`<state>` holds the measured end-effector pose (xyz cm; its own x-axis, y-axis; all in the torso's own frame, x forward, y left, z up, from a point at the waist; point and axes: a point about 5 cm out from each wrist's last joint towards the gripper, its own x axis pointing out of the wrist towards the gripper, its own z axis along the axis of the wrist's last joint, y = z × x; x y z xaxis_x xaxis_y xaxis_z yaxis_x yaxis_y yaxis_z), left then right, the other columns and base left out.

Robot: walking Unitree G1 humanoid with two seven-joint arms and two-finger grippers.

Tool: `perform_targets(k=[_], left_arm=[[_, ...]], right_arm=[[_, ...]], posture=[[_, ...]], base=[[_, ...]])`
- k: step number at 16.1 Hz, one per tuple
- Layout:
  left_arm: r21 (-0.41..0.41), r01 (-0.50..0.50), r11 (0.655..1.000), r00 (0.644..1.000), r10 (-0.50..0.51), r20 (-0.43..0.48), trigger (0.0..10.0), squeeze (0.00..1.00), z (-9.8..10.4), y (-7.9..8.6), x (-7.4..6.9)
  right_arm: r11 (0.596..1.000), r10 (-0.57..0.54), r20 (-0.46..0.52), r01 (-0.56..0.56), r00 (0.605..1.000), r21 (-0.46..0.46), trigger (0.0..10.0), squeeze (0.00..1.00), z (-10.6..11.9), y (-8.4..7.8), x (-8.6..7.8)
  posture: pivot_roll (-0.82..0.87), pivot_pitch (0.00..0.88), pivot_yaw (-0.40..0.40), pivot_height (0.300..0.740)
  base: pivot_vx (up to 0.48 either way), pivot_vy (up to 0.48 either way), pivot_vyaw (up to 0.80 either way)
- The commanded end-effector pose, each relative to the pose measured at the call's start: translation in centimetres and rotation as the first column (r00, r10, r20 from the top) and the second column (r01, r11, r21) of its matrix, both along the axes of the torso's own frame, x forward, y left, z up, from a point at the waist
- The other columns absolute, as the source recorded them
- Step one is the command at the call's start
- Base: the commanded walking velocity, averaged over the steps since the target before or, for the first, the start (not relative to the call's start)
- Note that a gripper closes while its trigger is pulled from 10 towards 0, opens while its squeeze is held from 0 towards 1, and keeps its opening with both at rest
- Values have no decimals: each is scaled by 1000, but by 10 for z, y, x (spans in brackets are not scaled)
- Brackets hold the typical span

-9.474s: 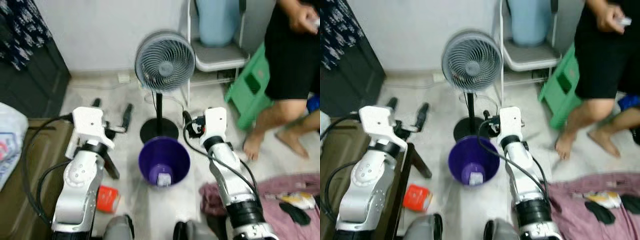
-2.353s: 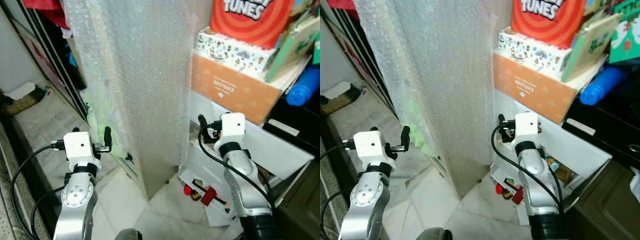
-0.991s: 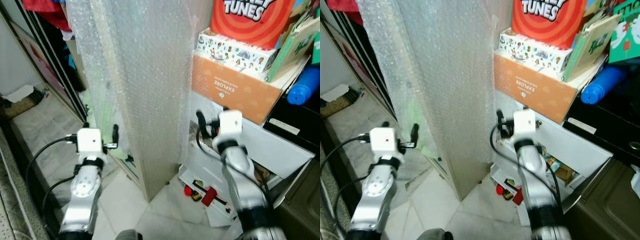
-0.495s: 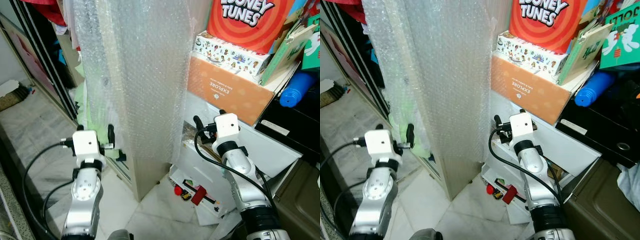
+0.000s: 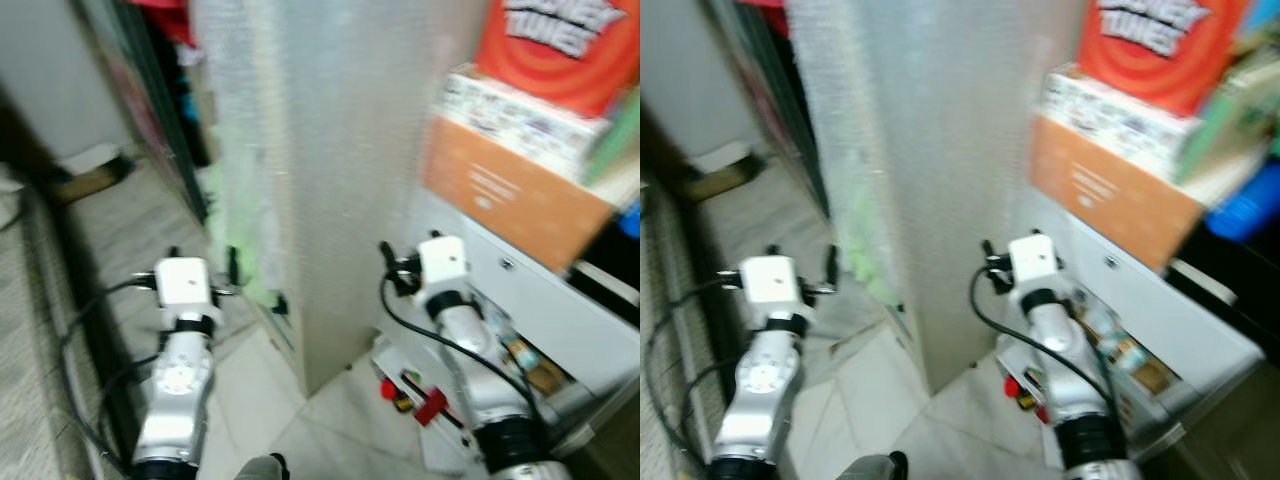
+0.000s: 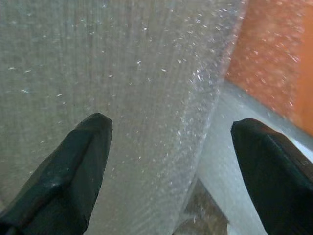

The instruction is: Clean up the room

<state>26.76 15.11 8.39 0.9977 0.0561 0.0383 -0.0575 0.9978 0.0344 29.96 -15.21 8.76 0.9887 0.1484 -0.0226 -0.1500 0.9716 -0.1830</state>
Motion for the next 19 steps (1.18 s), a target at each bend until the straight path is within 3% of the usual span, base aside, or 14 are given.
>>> perform_targets(k=[1,5,8,10,16,19], left_arm=[[22,-6,1000,1000,6,5,10000,0,1,5,3],[29,8,1000,1000,-8,-13,10000,0,-2,9,-7],[48,9,999,999,-6,-49,10000,0,-9,18,-25],[49,9,999,997,-6,-71,10000,0,-15,18,-32],[48,14,999,999,-11,-43,10000,0,-7,15,-22],[44,14,999,999,-12,-41,10000,0,-7,13,-21]], right_arm=[[1000,-9,17,9,1000,12,10000,0,4,1,4],[999,-43,42,43,998,14,10000,0,9,-13,-9],[999,-43,37,43,998,6,10000,0,7,-20,-31],[999,-42,18,42,999,-9,10000,0,2,-22,-36],[1000,-30,23,30,999,-5,10000,0,7,-16,-31],[999,-34,16,34,999,-1,10000,0,5,-16,-29]], posture=[[-9,0,30,740],[-6,0,38,740],[-1,0,37,740],[1,0,42,740],[0,0,41,740],[-6,0,43,740]], base=[[0,0,800],[0,0,800],[0,0,800],[0,0,800],[0,0,717],[0,0,0]])
